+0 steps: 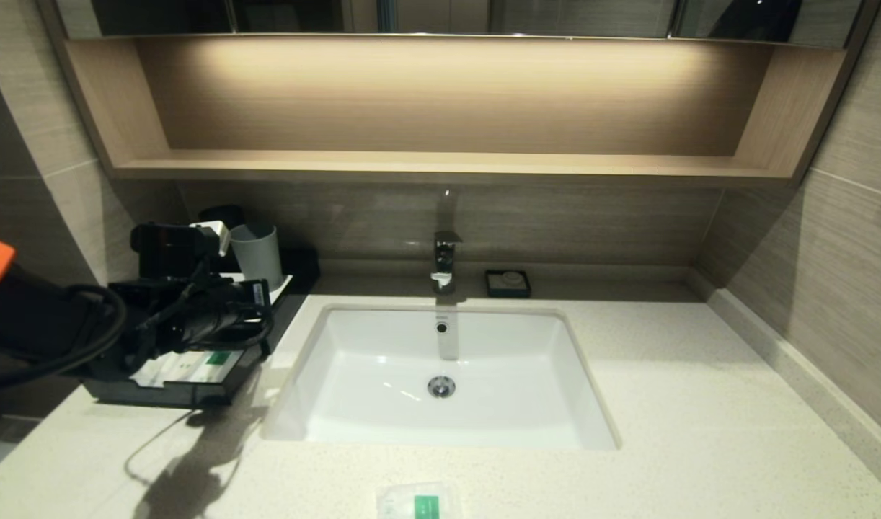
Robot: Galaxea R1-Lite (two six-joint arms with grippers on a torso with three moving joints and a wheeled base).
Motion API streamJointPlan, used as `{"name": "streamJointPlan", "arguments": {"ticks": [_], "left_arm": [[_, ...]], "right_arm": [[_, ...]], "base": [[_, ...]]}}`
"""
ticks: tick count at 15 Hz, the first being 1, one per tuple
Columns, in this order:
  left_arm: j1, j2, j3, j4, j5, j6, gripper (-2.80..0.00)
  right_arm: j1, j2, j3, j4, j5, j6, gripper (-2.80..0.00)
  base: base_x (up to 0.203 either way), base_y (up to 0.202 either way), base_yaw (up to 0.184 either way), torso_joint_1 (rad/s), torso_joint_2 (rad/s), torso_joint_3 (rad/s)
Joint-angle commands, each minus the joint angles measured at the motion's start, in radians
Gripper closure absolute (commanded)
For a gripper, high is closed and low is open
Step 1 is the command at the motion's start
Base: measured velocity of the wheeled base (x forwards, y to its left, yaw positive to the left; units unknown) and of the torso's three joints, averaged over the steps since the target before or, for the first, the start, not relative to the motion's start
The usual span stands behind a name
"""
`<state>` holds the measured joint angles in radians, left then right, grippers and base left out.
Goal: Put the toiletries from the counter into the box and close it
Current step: Place the cup on the storage box
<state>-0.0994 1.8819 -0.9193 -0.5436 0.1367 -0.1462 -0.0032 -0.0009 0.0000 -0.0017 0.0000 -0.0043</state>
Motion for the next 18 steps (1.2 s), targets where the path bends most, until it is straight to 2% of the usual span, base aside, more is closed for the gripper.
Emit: {"name": "streamJointPlan", "arguments": {"ticks": [1, 6, 7, 11, 18], "left_arm": [[0.000, 0.005, -0.001, -0.009, 0.001, -0.001, 0.00], [0.020, 0.037, 0.010, -0.015, 0.000, 0.014, 0.00], [0.029, 0.048, 0.010, -0.033, 0.000, 0.016, -2.80], [0.038, 0.059, 0.008, -0.095, 0.000, 0.013, -2.80], [0.058, 0.112, -0.048, -0.111, 0.001, 0.022, -2.80]], "right_arm": [[0.000, 0.001, 0.002, 0.000, 0.001, 0.000, 0.00], [0.000, 0.001, 0.002, 0.000, 0.000, 0.000, 0.00], [0.000, 0.001, 0.002, 0.000, 0.000, 0.000, 0.00], [0.000, 0.001, 0.002, 0.000, 0.001, 0.000, 0.00], [0.000, 0.001, 0.002, 0.000, 0.000, 0.000, 0.00]], "base": [[0.000, 0.000, 0.000, 0.000, 0.00, 0.000], [0.000, 0.000, 0.000, 0.000, 0.00, 0.000], [0.000, 0.000, 0.000, 0.000, 0.00, 0.000], [0.000, 0.000, 0.000, 0.000, 0.00, 0.000], [0.000, 0.000, 0.000, 0.000, 0.00, 0.000]]}}
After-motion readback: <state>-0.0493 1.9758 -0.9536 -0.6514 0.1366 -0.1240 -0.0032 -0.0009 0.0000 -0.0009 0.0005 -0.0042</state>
